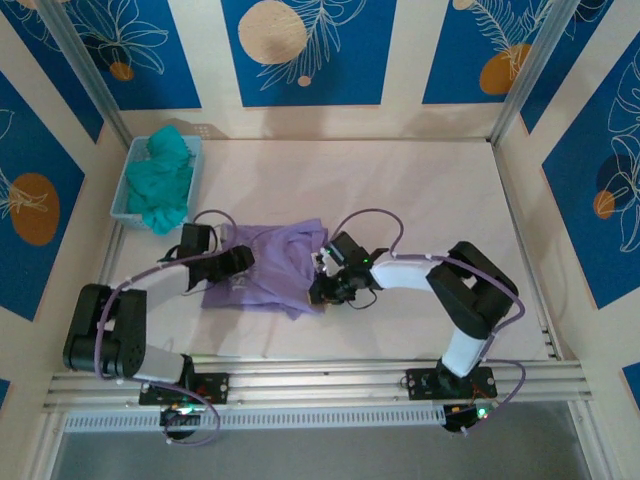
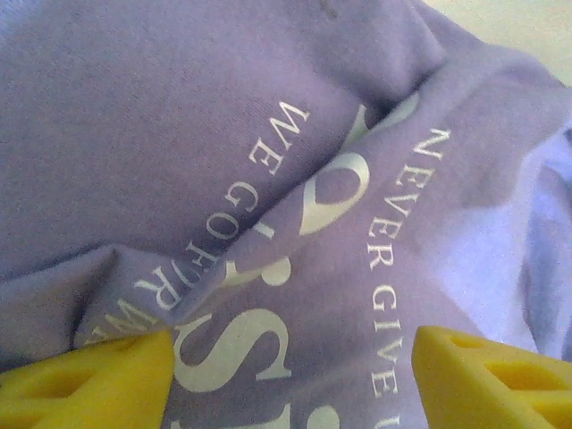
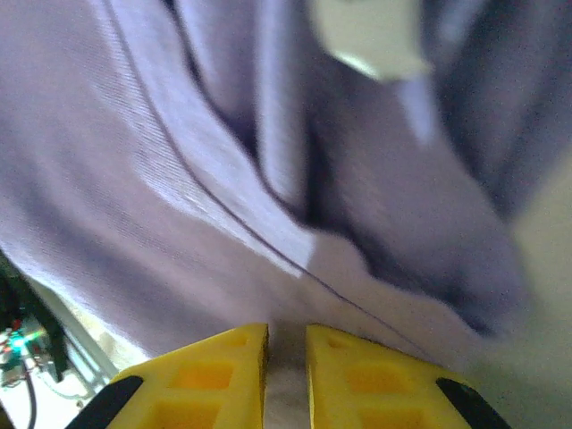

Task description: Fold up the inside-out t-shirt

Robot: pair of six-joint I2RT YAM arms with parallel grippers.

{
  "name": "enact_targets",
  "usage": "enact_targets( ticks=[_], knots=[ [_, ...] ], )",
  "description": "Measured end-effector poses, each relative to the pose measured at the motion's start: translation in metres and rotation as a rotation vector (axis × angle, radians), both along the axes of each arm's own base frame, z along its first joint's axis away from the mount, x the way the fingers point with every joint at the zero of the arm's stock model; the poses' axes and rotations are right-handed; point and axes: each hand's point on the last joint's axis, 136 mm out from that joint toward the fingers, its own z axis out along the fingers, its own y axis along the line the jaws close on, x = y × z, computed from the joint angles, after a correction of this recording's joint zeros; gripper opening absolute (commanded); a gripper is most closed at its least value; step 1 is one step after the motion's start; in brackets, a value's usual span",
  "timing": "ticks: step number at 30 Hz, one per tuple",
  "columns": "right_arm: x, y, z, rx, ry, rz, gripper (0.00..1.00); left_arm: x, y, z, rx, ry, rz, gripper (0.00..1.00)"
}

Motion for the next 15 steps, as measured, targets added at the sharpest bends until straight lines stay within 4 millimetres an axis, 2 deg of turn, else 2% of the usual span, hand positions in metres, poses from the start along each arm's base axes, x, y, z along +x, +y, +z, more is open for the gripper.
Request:
enact_targets(
  ticks=[2,4,6,8,11,15],
  knots=[
    [0.000,-0.010,0.005,-0.033,-0.018,-0.006,0.20,-0.003,0.001,0.012,-0.004,-0.036,0.001,0.75],
    [0.003,-0.016,0.016,-0.048,-0.069,-0.005,0.24,0.000,0.002,0.033,-0.006,-0.112,0.008,0.80],
    [0.003,-0.016,0.032,-0.039,-0.129,0.011,0.27,0.008,0.004,0.053,-0.006,-0.192,0.019,0.81],
    [0.001,-0.009,0.048,-0.009,-0.184,0.033,0.30,0.018,0.003,0.062,-0.006,-0.226,0.024,0.81],
    [-0.006,0.009,0.059,0.042,-0.226,0.071,0.32,0.042,0.000,0.058,-0.003,-0.207,0.024,0.80],
    [-0.014,0.029,0.051,0.060,-0.217,0.096,0.32,0.077,-0.003,0.033,0.007,-0.142,0.028,0.80]
  ],
)
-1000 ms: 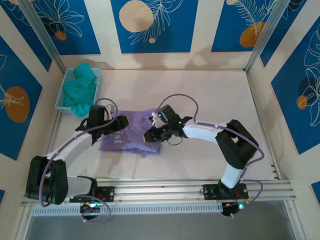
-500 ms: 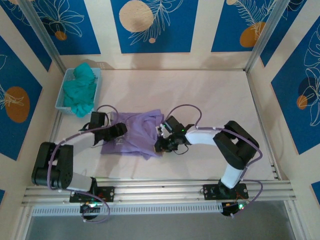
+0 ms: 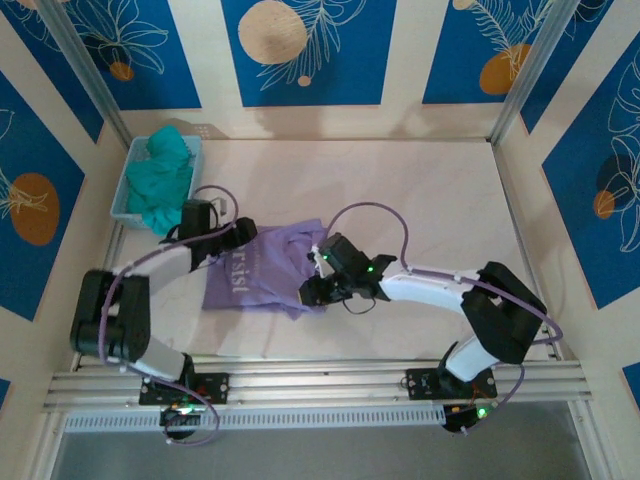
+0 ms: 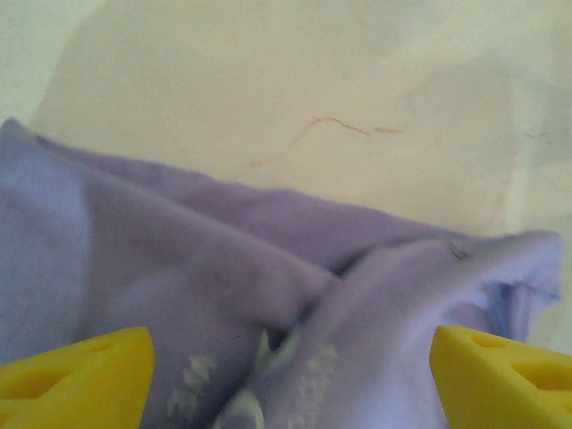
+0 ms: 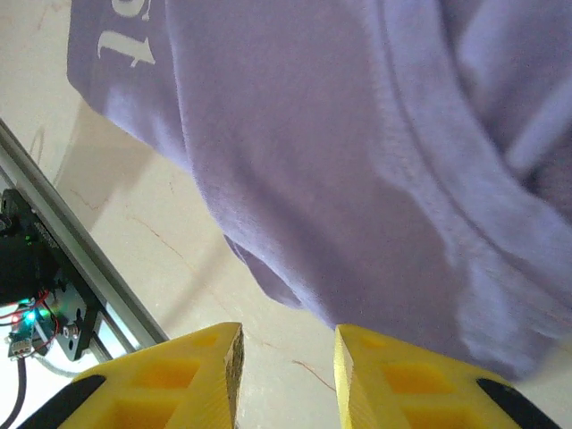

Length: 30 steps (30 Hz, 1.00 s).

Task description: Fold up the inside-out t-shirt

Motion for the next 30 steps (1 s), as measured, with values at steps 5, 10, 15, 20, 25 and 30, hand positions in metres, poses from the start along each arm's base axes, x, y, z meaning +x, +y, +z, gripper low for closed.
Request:
enact_targets(
  ticks=[5,10,15,20,25,30],
  knots=[
    [0.008,0.005,-0.032,-0.066,0.061,-0.044,0.31,0.031,0.010,-0.030,0.006,0.069,0.033,0.78],
    [0.022,-0.011,-0.051,-0.126,0.121,-0.110,0.29,0.036,0.017,-0.035,-0.009,0.079,0.047,0.77],
    [0.056,-0.041,-0.053,-0.163,0.146,-0.203,0.28,0.011,0.016,-0.035,-0.037,0.066,0.050,0.77],
    [0.103,-0.088,-0.051,-0.241,0.128,-0.309,0.28,-0.043,-0.004,-0.033,-0.113,0.070,0.019,0.77],
    [0.168,-0.147,-0.045,-0.326,0.084,-0.434,0.30,-0.120,-0.075,-0.030,-0.167,0.096,-0.176,0.79],
    [0.212,-0.168,-0.011,-0.352,-0.059,-0.454,0.34,-0.160,-0.106,-0.006,-0.185,0.074,-0.302,0.80]
  ],
)
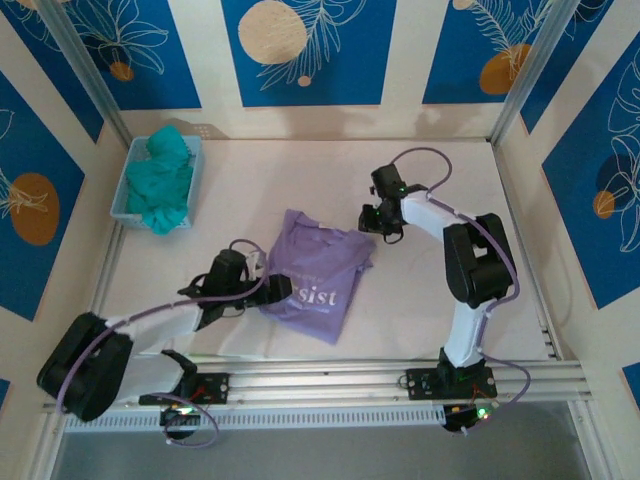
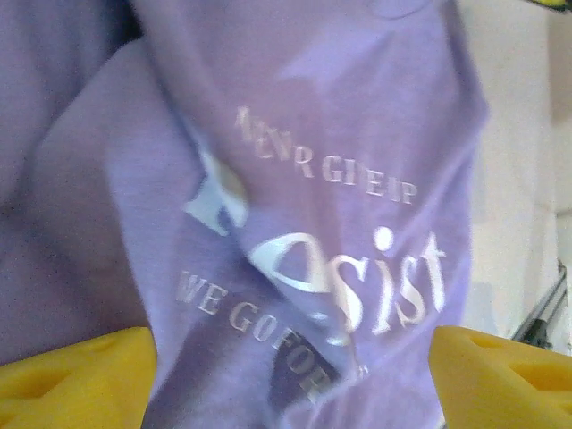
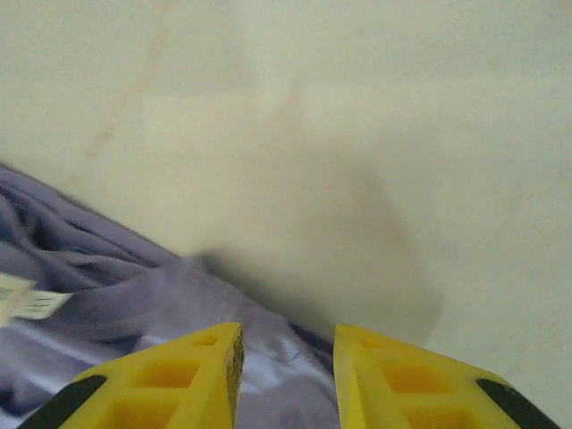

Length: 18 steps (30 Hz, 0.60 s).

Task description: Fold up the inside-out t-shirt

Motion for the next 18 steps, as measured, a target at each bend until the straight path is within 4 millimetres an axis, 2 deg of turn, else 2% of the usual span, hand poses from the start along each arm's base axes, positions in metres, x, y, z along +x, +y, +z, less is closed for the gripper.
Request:
enact_targets(
  ticks=[2,4,6,8,10,13,15,18],
  knots=[
    [-0.005,0.011,0.017,0.002,-0.052,0.055,0.36,0.004,0.005,0.015,0.003,-0.063,0.024,0.78],
    [-0.023,0.029,0.035,0.026,-0.102,0.125,0.37,0.008,0.009,0.027,0.014,-0.121,0.039,0.75],
    [-0.053,0.052,0.048,0.077,-0.136,0.212,0.37,0.013,0.008,0.033,0.029,-0.150,0.030,0.69],
    [-0.083,0.072,0.051,0.144,-0.133,0.280,0.37,0.018,0.003,0.031,0.038,-0.142,0.009,0.64],
    [-0.112,0.090,0.045,0.222,-0.099,0.332,0.37,0.022,-0.006,0.023,0.042,-0.118,-0.028,0.58],
    [-0.137,0.100,0.021,0.284,-0.013,0.338,0.35,0.023,-0.013,0.002,0.057,-0.058,-0.061,0.54],
    [-0.143,0.100,0.006,0.288,0.040,0.316,0.32,0.023,-0.012,-0.012,0.084,-0.023,-0.065,0.51],
    [-0.139,0.095,-0.013,0.274,0.094,0.263,0.29,0.025,0.001,-0.024,0.128,0.006,-0.033,0.45]
  ],
)
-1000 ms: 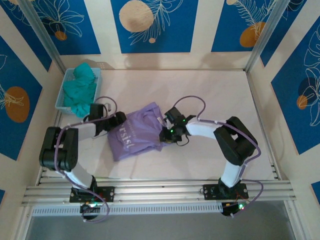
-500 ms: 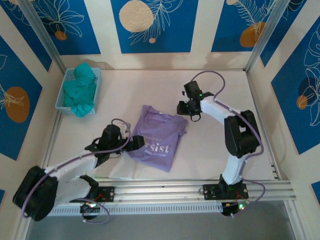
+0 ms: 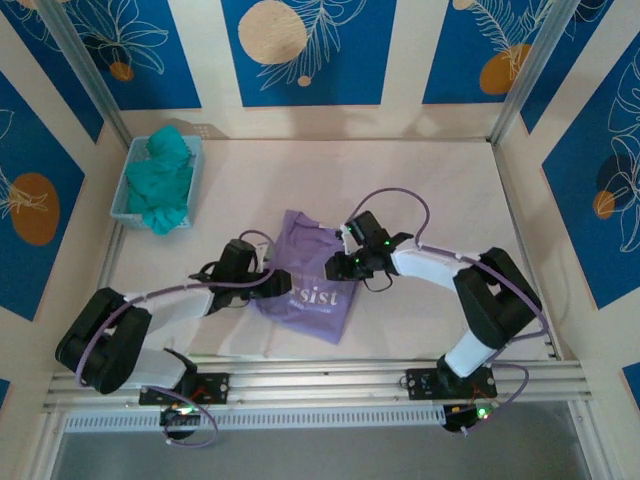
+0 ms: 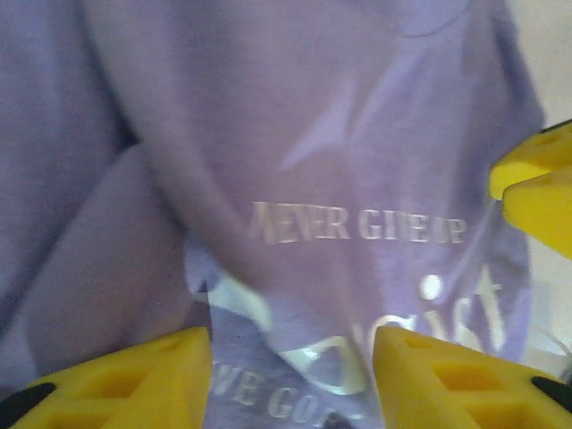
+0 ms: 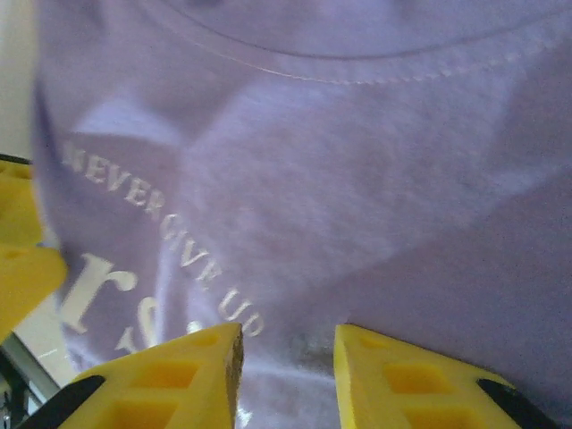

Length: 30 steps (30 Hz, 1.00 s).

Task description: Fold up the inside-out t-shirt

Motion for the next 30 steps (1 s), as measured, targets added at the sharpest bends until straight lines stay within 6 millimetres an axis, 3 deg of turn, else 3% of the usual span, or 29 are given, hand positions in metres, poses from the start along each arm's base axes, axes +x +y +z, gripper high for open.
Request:
enact_targets(
  ticks=[5,11,16,19,23,26,30],
  knots=[
    [0.009,-0.026,-0.027,-0.064,0.085,-0.094,0.26,0.000,0.036,-0.020,0.066,0.037,0.107,0.40],
    [0.024,-0.033,-0.026,-0.111,0.078,-0.122,0.25,-0.021,0.052,-0.020,0.072,0.042,0.139,0.33],
    [0.033,-0.041,-0.022,-0.175,0.020,-0.086,0.30,-0.032,0.052,-0.003,0.029,0.011,0.130,0.30],
    [0.036,-0.047,-0.010,-0.194,-0.032,-0.056,0.38,-0.029,0.045,0.017,-0.023,-0.040,0.103,0.35],
    [0.054,-0.061,0.029,-0.130,-0.130,-0.101,0.55,-0.007,0.037,0.041,-0.015,-0.119,0.074,0.55],
    [0.078,-0.087,0.051,-0.059,-0.169,-0.212,0.71,0.033,0.026,0.059,0.011,-0.166,0.061,0.65],
    [0.101,-0.117,0.043,-0.026,-0.122,-0.328,0.73,0.098,0.026,0.059,0.025,-0.179,0.089,0.72]
  ],
)
